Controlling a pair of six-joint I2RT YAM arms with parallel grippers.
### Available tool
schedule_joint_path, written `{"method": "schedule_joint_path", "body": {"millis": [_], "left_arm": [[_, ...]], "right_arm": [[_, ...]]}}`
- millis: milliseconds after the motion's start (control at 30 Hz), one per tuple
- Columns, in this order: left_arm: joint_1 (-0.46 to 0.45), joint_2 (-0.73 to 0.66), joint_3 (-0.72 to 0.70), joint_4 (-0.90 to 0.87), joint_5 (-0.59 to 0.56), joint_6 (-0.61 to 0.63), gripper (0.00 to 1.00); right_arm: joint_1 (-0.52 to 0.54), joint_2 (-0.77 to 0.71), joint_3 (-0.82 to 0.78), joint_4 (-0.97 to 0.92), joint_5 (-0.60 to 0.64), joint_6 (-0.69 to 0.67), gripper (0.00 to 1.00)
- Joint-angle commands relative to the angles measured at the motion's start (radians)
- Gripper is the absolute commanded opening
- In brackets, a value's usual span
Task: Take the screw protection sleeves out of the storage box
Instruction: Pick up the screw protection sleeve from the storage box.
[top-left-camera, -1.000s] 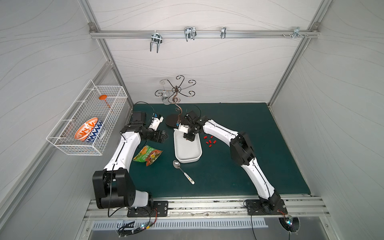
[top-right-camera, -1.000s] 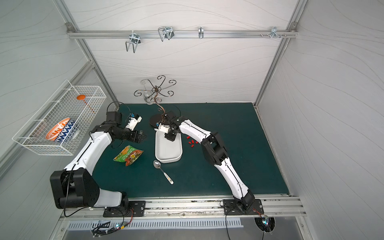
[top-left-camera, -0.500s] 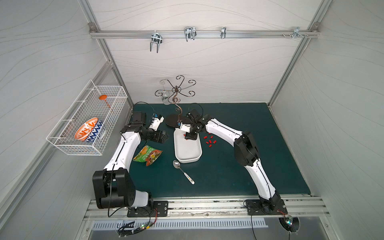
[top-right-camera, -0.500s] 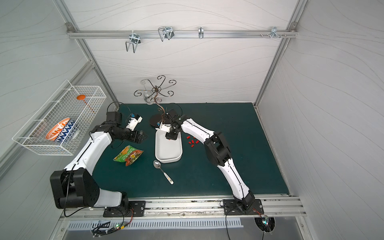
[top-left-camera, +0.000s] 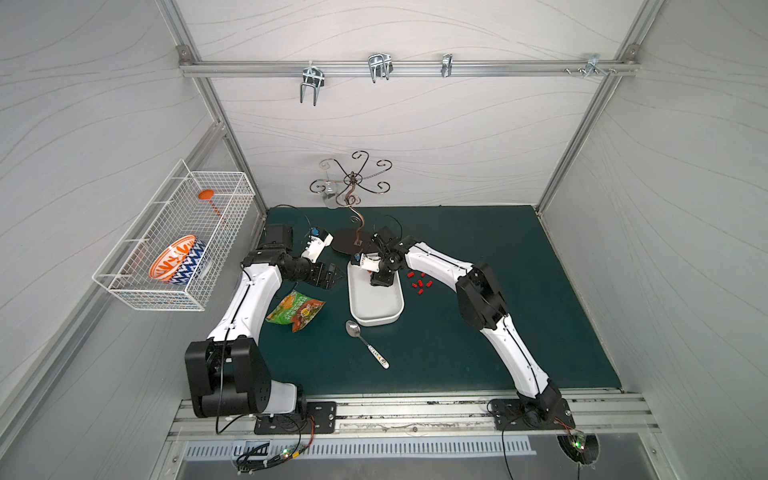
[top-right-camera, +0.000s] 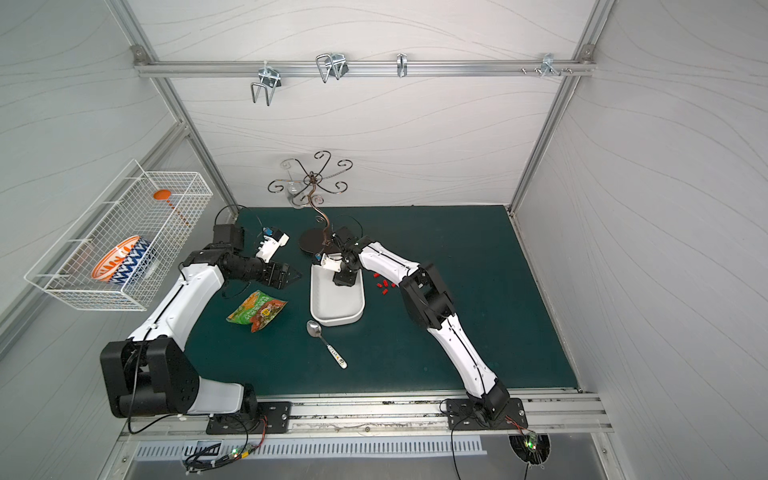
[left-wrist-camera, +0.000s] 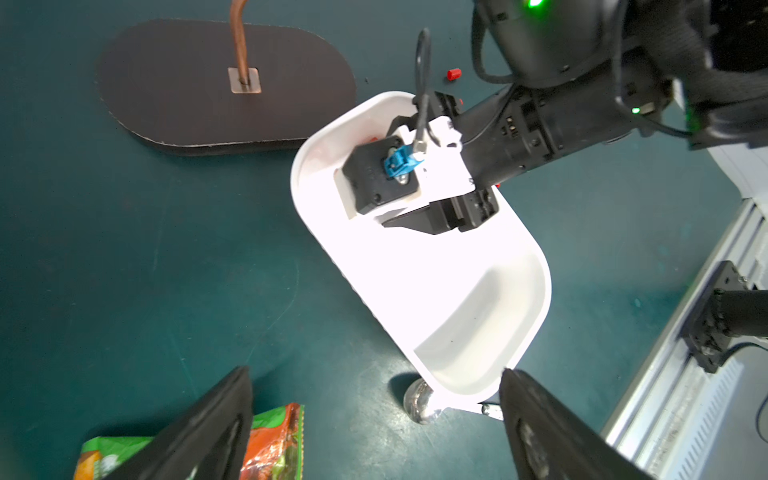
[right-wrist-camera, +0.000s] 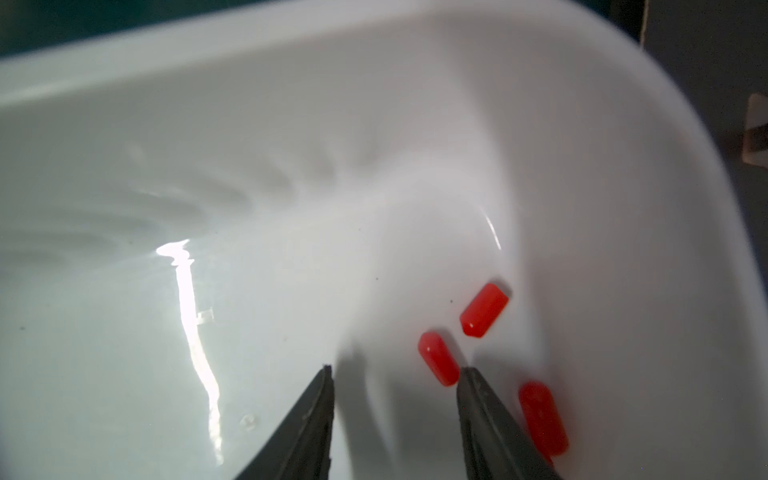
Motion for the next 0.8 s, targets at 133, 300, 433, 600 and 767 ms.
{"method": "schedule_joint_path", "body": {"millis": [133,300,433,600,767], "left_arm": [[0.006,-0.029,0.005,-0.013,0.055,0.031,0.96],[0.006,-0.032,0.005,-0.018,0.054,0.036,0.96],[0.006,-0.032,0.007,-0.020,0.053,0.039,0.96],[0.006,-0.036,0.009,-0.023,0.051,0.040,0.96],[0.005,-0.036,0.009,-0.023,0.051,0.040,0.96]], "right_arm": [[0.008,0.043,0.031,0.013,0.010,-0.032,0.50],[0.009,0.067,0.048,0.010,0.014,-0.039,0.48],[0.012,0.081,0.054,0.017,0.014,-0.041,0.47],[0.016,0.090,0.051,0.013,0.017,-0.042,0.39],[0.017,0.065,0.029,0.016,0.017,-0.042,0.23]]}}
